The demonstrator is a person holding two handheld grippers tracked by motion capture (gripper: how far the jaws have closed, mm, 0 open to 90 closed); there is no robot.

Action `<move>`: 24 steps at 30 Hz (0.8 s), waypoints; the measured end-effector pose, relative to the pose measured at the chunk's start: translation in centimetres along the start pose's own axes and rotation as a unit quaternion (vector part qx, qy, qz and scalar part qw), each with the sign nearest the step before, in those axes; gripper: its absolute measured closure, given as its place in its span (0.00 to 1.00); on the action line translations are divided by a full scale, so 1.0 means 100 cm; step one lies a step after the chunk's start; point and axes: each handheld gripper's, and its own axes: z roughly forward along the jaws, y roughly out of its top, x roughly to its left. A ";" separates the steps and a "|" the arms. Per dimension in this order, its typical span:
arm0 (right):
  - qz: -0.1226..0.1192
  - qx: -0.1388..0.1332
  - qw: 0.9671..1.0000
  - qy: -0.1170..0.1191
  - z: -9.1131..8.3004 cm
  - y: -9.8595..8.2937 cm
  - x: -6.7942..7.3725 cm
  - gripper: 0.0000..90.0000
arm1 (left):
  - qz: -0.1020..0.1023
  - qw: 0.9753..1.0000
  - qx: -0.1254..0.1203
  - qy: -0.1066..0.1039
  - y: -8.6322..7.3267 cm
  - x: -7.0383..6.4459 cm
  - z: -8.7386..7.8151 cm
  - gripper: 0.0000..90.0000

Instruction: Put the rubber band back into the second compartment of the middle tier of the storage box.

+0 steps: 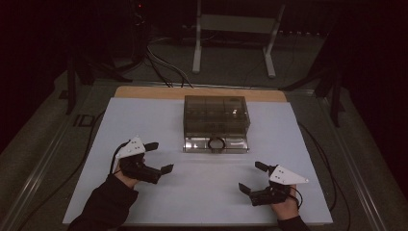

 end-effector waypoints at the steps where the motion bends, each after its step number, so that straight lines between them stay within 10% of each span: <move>1: 0.001 0.000 1.000 0.000 0.000 0.000 0.000 0.00 | -0.003 1.000 -0.001 -0.001 -0.003 0.000 -0.001 0.01; 24: 0.000 0.001 1.000 0.002 0.000 0.000 0.000 0.00 | -0.023 1.000 0.005 0.014 -0.061 -0.003 -0.020 0.01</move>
